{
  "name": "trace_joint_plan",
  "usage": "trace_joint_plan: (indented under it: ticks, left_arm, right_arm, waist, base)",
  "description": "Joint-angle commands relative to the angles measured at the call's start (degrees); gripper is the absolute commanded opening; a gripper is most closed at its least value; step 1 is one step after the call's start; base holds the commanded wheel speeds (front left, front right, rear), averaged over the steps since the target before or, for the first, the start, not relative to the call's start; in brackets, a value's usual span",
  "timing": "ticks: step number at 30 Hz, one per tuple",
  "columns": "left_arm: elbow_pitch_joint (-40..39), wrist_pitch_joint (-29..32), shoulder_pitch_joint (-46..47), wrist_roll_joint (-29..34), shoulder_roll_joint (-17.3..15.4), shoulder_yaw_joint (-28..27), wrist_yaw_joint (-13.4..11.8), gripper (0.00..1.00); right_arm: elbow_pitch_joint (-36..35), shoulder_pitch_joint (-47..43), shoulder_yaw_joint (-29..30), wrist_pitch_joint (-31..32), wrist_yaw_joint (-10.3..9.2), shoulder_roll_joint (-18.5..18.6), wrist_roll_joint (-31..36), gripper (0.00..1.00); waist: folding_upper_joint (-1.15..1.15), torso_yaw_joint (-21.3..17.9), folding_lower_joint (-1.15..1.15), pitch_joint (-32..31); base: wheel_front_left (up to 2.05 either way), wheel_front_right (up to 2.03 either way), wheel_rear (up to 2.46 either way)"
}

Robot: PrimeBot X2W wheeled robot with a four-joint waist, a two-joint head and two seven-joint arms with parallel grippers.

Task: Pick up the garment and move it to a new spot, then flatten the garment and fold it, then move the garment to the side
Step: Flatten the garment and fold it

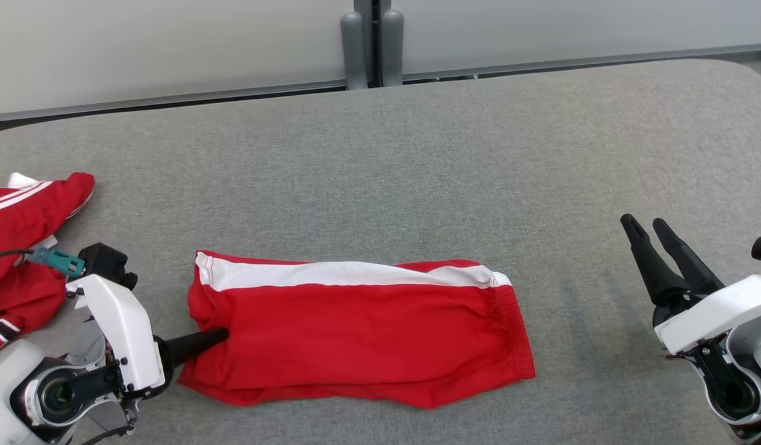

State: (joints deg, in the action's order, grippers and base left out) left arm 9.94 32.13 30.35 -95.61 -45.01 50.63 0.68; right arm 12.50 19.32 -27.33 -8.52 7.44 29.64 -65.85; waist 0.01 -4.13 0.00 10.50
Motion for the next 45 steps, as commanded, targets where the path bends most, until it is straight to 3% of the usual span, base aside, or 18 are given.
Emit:
trace_joint_plan:
  ticks: [1, 7, 12, 15, 23, 28, 32, 38, 45]
  left_arm:
    - [-0.3, -0.7, -1.1, -0.2, -0.3, -0.4, -0.3, 1.0]
    - [-2.0, -4.8, -1.9, 2.4, -1.9, -1.3, -0.4, 1.0]
    - [-5.5, -12.9, -1.6, 6.9, -5.1, -4.6, -0.4, 1.0]
    - [-7.9, -21.3, -1.2, 12.1, -6.6, -7.2, -2.9, 1.0]
    - [-12.9, -43.0, -6.5, 24.7, -4.1, -10.1, -13.9, 1.0]
    - [-13.9, -47.2, -10.6, 33.0, 0.2, -12.3, -19.2, 1.0]
    - [-14.1, -47.3, -16.1, 43.7, 6.9, -18.5, -21.9, 1.0]
    - [-13.2, -47.3, -25.7, 55.1, 16.9, -27.0, -19.7, 1.0]
    - [-11.3, -47.3, -30.5, 63.0, 24.5, -34.4, -14.6, 1.0]
  right_arm:
    - [-0.1, -0.8, 0.5, 0.4, 0.1, -0.3, 0.6, 1.0]
    - [-0.8, -2.2, 1.4, 1.4, 0.1, -1.5, 1.4, 1.0]
    - [-1.2, -3.2, 2.9, 1.1, 0.1, -2.0, 4.9, 1.0]
    - [-2.2, -3.8, 4.8, 0.2, 0.11, -2.5, 7.1, 1.0]
    - [-2.8, -5.5, 10.6, -2.7, 0.1, -6.4, 14.1, 1.0]
    - [-2.5, -8.0, 13.7, -4.0, 0.1, -9.7, 17.3, 1.0]
    - [-2.2, -11.7, 15.1, -4.9, 0.1, -11.7, 19.3, 1.0]
    - [-1.5, -15.5, 15.3, -5.4, 0.1, -14.0, 21.5, 1.0]
    - [0.7, -16.3, 14.3, -4.9, 0.1, -14.6, 22.8, 1.0]
  waist:
    - [-0.01, 0.7, 0.0, -0.8]
    - [-0.01, 1.8, 0.0, -2.2]
    - [-0.01, 2.9, 0.0, -3.8]
    - [-0.01, 3.5, 0.0, -4.5]
    - [-0.01, 4.7, 0.0, -5.6]
    - [-0.01, 6.0, 0.0, -6.7]
    - [-0.01, 6.4, 0.0, -8.3]
    - [-0.01, 5.9, 0.0, -9.7]
    - [-0.01, 5.7, 0.0, -9.9]
  base:
    - [0.0, 0.0, 0.0]
    - [0.0, 0.0, 0.0]
    - [0.0, 0.0, 0.0]
    - [0.0, 0.0, 0.0]
    - [0.0, 0.0, 0.0]
    - [0.0, 0.0, 0.0]
    - [0.0, 0.0, 0.0]
    - [0.0, 0.0, 0.0]
    - [0.0, 0.0, 0.0]
